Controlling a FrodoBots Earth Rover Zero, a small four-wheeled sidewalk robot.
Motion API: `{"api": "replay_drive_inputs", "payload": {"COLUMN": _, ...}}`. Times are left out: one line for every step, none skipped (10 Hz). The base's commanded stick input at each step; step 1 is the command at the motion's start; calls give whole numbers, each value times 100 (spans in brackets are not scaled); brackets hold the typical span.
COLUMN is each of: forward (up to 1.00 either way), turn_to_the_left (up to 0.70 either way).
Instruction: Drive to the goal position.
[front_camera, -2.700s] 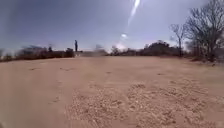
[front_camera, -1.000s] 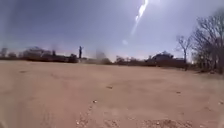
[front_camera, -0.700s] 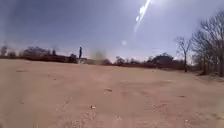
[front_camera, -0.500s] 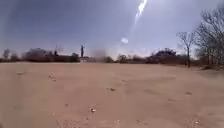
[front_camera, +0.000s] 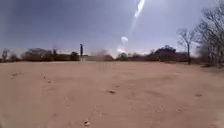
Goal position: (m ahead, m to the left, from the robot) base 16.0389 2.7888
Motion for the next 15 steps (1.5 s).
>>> {"api": "replay_drive_inputs", "payload": {"forward": 70, "turn_to_the_left": 0}}
{"api": "replay_drive_inputs", "payload": {"forward": 70, "turn_to_the_left": 0}}
{"api": "replay_drive_inputs", "payload": {"forward": 70, "turn_to_the_left": 0}}
{"api": "replay_drive_inputs", "payload": {"forward": 70, "turn_to_the_left": 0}}
{"api": "replay_drive_inputs", "payload": {"forward": 70, "turn_to_the_left": 0}}
{"api": "replay_drive_inputs", "payload": {"forward": 70, "turn_to_the_left": 0}}
{"api": "replay_drive_inputs", "payload": {"forward": 70, "turn_to_the_left": 0}}
{"api": "replay_drive_inputs", "payload": {"forward": 70, "turn_to_the_left": 0}}
{"api": "replay_drive_inputs", "payload": {"forward": 70, "turn_to_the_left": 0}}
{"api": "replay_drive_inputs", "payload": {"forward": 70, "turn_to_the_left": 0}}
{"api": "replay_drive_inputs", "payload": {"forward": 72, "turn_to_the_left": 0}}
{"api": "replay_drive_inputs", "payload": {"forward": 75, "turn_to_the_left": 0}}
{"api": "replay_drive_inputs", "payload": {"forward": 79, "turn_to_the_left": 0}}
{"api": "replay_drive_inputs", "payload": {"forward": 82, "turn_to_the_left": 0}}
{"api": "replay_drive_inputs", "payload": {"forward": 100, "turn_to_the_left": 0}}
